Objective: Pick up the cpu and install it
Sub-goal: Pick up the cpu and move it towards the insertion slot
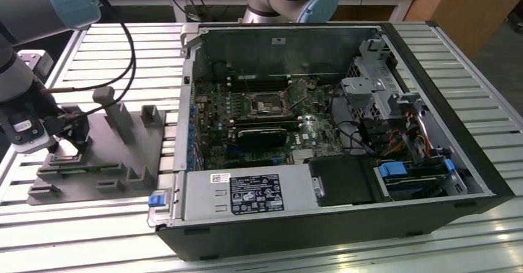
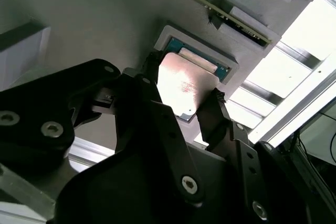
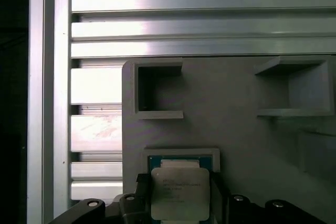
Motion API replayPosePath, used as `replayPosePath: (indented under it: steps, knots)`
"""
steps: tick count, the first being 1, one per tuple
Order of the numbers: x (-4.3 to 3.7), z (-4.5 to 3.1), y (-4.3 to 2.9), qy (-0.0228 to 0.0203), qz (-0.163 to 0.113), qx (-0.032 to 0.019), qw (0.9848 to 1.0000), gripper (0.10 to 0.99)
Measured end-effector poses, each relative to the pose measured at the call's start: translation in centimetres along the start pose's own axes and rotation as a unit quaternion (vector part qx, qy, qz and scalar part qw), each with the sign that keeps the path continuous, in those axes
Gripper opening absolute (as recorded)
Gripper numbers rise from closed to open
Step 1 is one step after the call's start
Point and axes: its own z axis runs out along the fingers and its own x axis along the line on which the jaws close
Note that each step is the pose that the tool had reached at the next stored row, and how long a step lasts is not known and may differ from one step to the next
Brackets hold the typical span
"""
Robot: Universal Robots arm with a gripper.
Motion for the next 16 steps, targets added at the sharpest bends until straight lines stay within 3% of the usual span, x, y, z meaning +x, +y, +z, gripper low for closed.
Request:
replayPosePath:
  steps: [8, 9, 16]
  knots:
    - [0.01, -0.18, 0.02, 0.0, 0.0, 0.0001, 1.0, 0.553]
    - [0.01, -0.21, 0.03, 0.0, 0.0, 0.0, 1.0, 0.616]
    - [0.14, -0.24, 0.02, 0.0, -0.001, 0.0001, 1.0, 0.616]
